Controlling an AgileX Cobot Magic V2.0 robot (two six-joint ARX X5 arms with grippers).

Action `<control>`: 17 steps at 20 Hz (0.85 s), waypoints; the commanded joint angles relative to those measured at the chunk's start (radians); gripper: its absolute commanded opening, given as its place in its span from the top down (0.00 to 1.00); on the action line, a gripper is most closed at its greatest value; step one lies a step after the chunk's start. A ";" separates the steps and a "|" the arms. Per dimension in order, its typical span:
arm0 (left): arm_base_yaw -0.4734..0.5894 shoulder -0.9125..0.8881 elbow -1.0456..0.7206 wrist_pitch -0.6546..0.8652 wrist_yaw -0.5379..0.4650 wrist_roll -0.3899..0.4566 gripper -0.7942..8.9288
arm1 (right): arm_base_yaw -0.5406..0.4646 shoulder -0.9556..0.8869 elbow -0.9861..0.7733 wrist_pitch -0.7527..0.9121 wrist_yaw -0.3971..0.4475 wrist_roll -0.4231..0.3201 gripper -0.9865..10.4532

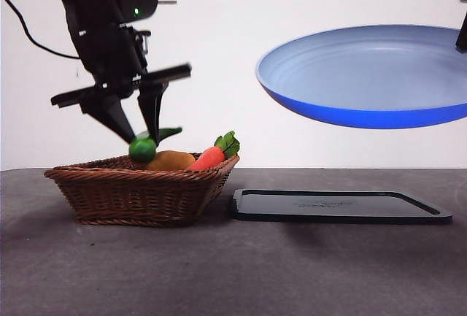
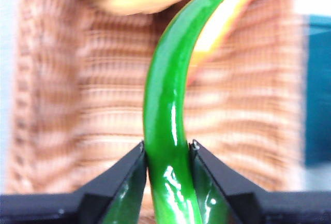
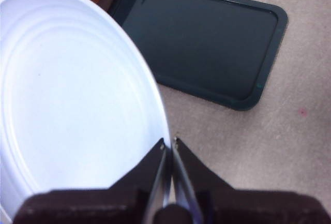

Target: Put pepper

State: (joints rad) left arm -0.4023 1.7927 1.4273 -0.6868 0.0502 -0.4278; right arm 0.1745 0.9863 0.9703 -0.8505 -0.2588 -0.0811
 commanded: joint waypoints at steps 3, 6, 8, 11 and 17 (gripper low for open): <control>-0.022 -0.081 0.019 0.013 0.172 0.014 0.79 | 0.003 0.090 0.015 0.040 -0.004 0.055 0.91; -0.043 -0.151 0.019 0.011 0.269 0.040 0.79 | 0.003 0.200 0.015 0.090 -0.037 0.101 0.91; -0.079 -0.182 0.019 0.003 0.318 0.057 0.79 | 0.004 0.274 0.015 0.143 -0.098 0.157 0.91; -0.159 -0.183 0.019 -0.024 0.312 0.106 0.79 | 0.020 0.359 0.015 0.213 -0.162 0.231 0.91; -0.329 -0.099 0.019 -0.025 0.102 0.223 0.79 | 0.079 0.403 0.015 0.256 -0.187 0.296 0.91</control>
State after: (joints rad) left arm -0.7288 1.6745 1.4277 -0.7166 0.1638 -0.2413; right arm 0.2489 1.3796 0.9703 -0.6067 -0.4385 0.1936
